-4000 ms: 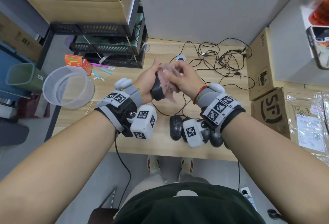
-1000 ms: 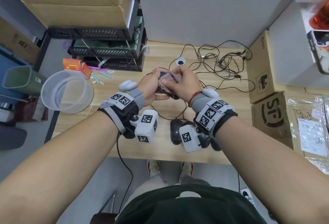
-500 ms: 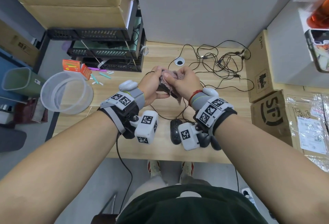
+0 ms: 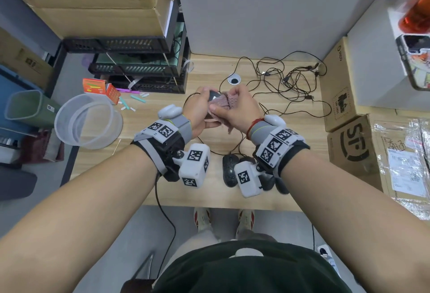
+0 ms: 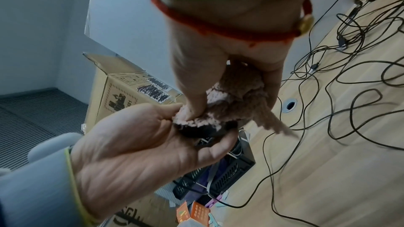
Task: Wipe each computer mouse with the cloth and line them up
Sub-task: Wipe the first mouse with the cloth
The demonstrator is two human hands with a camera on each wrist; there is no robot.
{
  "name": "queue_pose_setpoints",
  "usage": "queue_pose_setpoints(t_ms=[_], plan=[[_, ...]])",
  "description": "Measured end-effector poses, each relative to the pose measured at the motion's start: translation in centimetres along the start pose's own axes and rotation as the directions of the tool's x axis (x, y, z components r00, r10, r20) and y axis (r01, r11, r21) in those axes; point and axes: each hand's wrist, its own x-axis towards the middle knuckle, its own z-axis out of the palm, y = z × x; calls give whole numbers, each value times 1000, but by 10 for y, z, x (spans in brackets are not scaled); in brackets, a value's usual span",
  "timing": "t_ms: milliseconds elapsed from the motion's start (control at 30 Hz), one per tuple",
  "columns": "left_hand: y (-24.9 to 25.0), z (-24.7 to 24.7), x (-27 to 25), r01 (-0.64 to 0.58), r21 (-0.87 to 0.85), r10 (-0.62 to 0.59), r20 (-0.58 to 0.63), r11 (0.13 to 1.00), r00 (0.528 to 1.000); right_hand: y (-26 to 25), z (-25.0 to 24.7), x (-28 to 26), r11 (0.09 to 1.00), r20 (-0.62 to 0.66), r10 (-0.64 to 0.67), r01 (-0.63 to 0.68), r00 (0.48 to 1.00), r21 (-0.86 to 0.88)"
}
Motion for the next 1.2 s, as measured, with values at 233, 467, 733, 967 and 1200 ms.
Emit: queue_pose_setpoints(t_ms=[233,467,733,967,1200], plan=[[4,-6,-2,-23,-32,22,-21,999,1000,3,-14,-9,994,69,21,-28,997,103],[5,-12,-4,-15,-27,14,-36,1000,999,27,-24,-3,994,92,72,-79,993,81],[-3,2,-7,25,28,-27,52,999,998,16,-16,5,990,-39,55,-49,998,130],[6,-3,-2,46,6,-46,14,999,999,14,-13,4,996,62,-88,85,994,39],[2,2,-2,48,18,-48,42,999,998,17,-9,7,997,68,-8,3,998,78]])
